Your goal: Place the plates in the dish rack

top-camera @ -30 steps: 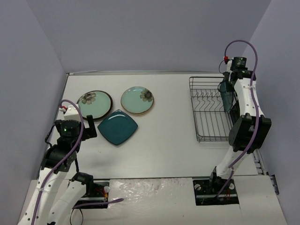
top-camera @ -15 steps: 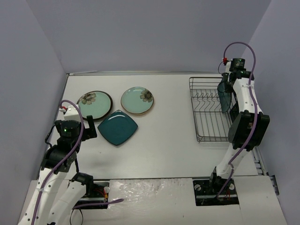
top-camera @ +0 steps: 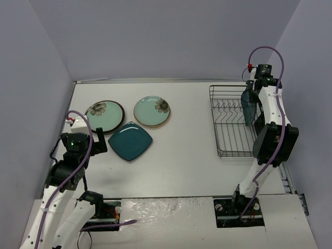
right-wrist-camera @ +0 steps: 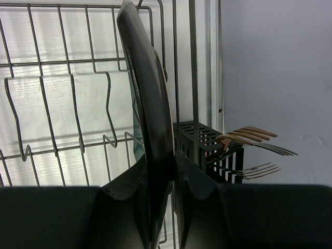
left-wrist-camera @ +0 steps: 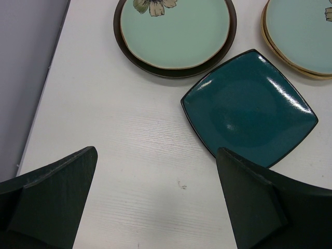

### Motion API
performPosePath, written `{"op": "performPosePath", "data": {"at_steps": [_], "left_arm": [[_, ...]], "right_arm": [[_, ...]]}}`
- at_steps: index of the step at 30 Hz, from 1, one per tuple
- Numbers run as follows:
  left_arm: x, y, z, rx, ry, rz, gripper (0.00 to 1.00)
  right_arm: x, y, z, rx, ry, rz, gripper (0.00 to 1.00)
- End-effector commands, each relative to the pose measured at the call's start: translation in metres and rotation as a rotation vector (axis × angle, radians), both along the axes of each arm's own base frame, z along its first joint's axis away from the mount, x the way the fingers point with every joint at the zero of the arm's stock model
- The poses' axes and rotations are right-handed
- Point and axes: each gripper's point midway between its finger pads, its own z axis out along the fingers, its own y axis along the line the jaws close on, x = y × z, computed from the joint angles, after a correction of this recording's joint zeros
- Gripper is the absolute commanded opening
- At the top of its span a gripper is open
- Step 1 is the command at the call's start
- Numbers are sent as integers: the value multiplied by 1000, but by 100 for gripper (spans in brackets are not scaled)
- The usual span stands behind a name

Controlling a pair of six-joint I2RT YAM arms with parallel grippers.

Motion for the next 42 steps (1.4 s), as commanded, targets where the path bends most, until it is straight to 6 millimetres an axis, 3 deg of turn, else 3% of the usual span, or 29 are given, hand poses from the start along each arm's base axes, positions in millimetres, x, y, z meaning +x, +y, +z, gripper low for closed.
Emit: {"op": "performPosePath", "data": {"at_steps": [1,12,18,29,33,37,40,42], "left_arm": [[7,-1,8,-16,-33,4,97],[6,-1,9,-20,-36,9,97],[6,-1,9,-21,-35,9,97],[6,1,8,-21,-31,18,97],[7,1,7,-21,-30,18,97],[7,1,7,-23,-28,20,97],[7,0,6,-23,-25,19,97],[7,0,5,-25,-23,18,97]], "right_arm": [[12,-5,58,-18,-170,-24,0],[5,-8,53,-24,-146,-54,1],[7,-10,46,-26,-131,-65,21],[9,-14,37,-39,-110,-83,25],[9,-16,45,-45,-129,-96,42],[8,-15,55,-42,-153,-101,52],[4,-14,65,-38,-180,-115,66],[1,-13,85,-40,-229,-126,70]]}}
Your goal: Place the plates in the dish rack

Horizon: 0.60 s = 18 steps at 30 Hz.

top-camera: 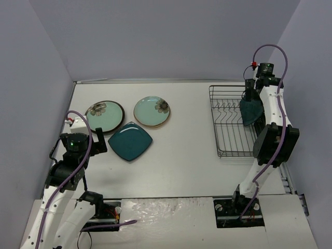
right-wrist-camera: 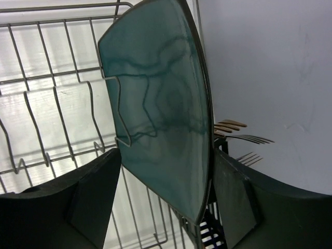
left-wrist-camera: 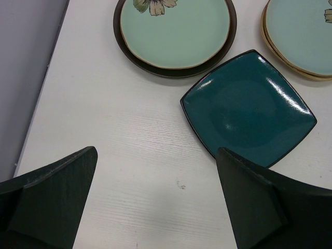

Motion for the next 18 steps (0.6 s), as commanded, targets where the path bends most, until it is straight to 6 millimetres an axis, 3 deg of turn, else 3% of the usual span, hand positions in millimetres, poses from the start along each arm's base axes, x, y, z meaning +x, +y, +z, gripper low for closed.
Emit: {"op": "performPosePath", "data": {"at_steps": [1,4,8,12,14,17,18], "left_arm": [[7,-1,6,-15,-24,10,97],[7,-1,5,-17,-21,10,97],[9,-5,2,-35,-4,4,97],[13,-21,-2,-140,14,-5,97],[19,-32,-3,-211,18,-15,97],[25,-51,-13,-354,23,-5,97],[29,-57,-14,-407,14,0,97]], "right_arm": [[-1,0,83,-29,-214,-38,72],[-8,8,113,-16,-292,-36,81],[-21,49,164,65,-441,35,93],[-31,129,197,278,-598,211,100],[-41,186,210,420,-698,378,100],[-71,256,192,711,-727,561,100],[-79,273,195,797,-756,605,100]]}}
